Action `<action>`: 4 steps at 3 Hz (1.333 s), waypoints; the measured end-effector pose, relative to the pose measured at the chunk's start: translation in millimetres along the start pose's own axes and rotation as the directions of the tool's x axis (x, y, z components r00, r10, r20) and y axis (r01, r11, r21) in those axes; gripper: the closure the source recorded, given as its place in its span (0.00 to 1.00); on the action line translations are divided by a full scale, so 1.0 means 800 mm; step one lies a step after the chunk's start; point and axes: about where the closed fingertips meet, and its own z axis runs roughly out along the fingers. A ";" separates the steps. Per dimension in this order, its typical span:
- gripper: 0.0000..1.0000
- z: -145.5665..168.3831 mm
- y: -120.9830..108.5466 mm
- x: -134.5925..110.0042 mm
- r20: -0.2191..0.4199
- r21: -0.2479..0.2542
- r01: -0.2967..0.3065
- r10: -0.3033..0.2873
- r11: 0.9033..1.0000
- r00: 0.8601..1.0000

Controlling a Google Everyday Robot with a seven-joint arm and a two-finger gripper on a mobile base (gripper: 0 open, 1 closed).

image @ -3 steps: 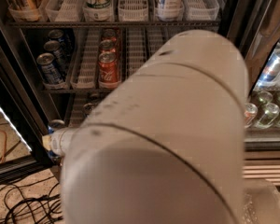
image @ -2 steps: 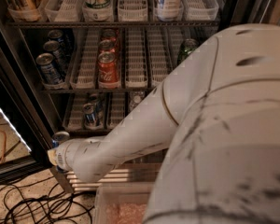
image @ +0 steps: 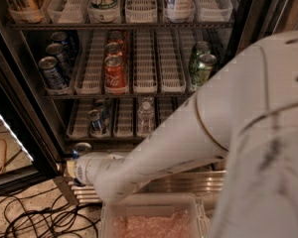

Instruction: Pick redbull can from bottom shelf of fridge

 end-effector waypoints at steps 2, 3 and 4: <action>1.00 -0.141 -0.157 0.087 0.098 0.215 -0.228 0.212 0.950 0.972; 1.00 -0.189 -0.210 0.139 0.140 0.316 -0.434 0.412 0.844 0.901; 1.00 -0.199 -0.211 0.147 0.157 0.316 -0.467 0.440 0.826 0.884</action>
Offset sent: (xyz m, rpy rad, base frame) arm -0.1884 -0.2075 -0.0721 0.0222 0.2823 -0.6063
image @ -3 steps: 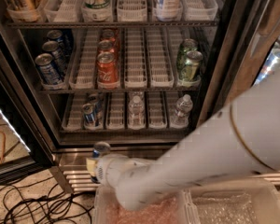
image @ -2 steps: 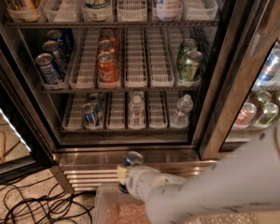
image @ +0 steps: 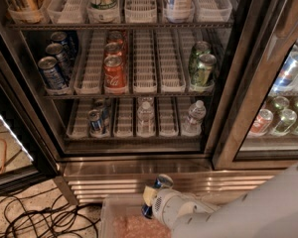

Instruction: Pick redbull can from bottom shelf of fridge

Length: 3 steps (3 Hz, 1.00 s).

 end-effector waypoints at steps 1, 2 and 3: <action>1.00 0.012 0.016 0.013 -0.046 -0.023 0.002 -0.003 1.000 0.999; 1.00 0.043 0.058 0.057 -0.161 -0.069 -0.006 -0.005 0.998 0.987; 1.00 0.070 0.088 0.106 -0.276 -0.095 -0.039 0.011 0.995 0.961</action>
Offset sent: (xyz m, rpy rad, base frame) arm -0.0109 0.1290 -0.0843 0.1460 0.2744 0.2214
